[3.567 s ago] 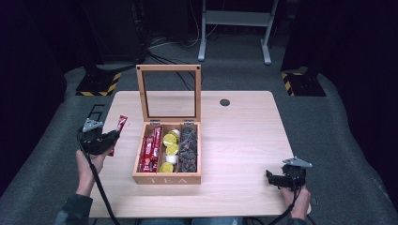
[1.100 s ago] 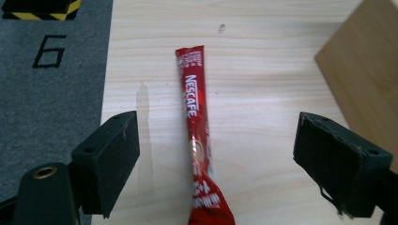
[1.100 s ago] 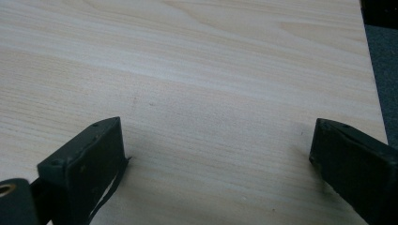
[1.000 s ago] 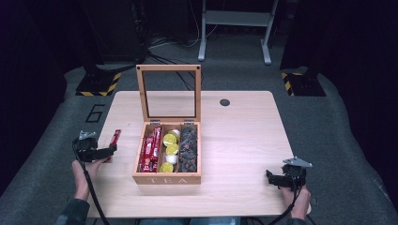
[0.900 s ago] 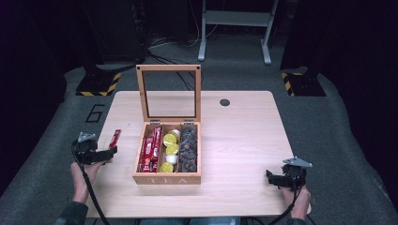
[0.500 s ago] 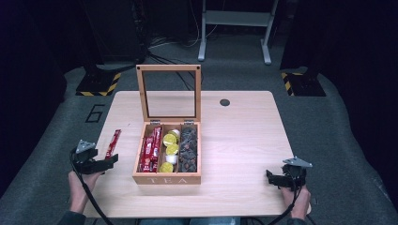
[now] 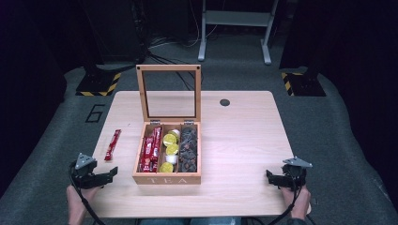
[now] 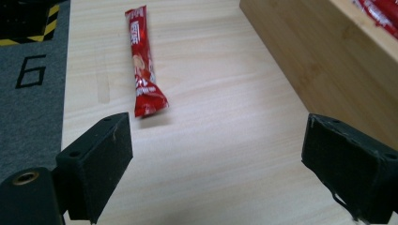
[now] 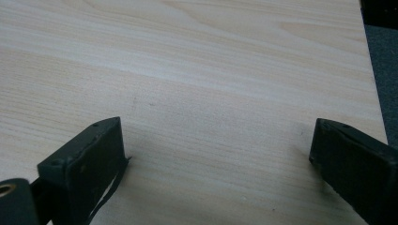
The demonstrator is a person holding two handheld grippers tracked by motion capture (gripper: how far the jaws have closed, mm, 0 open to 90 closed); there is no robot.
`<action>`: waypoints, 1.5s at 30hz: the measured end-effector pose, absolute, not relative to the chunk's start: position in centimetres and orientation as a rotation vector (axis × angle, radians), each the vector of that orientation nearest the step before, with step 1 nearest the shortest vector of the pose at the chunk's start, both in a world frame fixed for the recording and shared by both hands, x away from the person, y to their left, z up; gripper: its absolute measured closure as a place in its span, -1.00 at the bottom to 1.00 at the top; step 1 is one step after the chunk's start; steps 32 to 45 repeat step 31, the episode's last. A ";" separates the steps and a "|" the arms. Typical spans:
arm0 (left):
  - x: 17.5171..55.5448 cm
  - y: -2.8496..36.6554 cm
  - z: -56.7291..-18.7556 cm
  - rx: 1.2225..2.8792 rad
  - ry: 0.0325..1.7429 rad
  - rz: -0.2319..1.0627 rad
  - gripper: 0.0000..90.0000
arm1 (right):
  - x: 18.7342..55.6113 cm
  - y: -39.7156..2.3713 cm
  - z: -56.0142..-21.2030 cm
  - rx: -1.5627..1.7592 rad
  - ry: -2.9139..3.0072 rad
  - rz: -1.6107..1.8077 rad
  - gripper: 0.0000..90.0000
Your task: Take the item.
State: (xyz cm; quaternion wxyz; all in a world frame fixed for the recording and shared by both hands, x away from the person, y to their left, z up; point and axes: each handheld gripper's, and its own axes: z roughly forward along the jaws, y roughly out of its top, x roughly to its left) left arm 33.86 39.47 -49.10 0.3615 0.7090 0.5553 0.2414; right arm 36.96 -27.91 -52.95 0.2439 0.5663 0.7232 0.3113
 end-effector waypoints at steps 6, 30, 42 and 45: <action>33.2 39.6 -50.0 1.852 1.445 0.628 -0.81 | 37.0 -27.9 -53.0 1.547 1.975 0.851 -0.93; 33.3 39.6 -53.2 1.893 1.492 0.653 -0.83 | 37.0 -27.9 -53.0 1.561 1.967 0.846 -0.97; 33.3 39.6 -53.2 1.893 1.492 0.653 -0.83 | 37.0 -27.9 -53.0 1.561 1.967 0.846 -0.97; 33.3 39.6 -53.2 1.893 1.492 0.653 -0.83 | 37.0 -27.9 -53.0 1.561 1.967 0.846 -0.97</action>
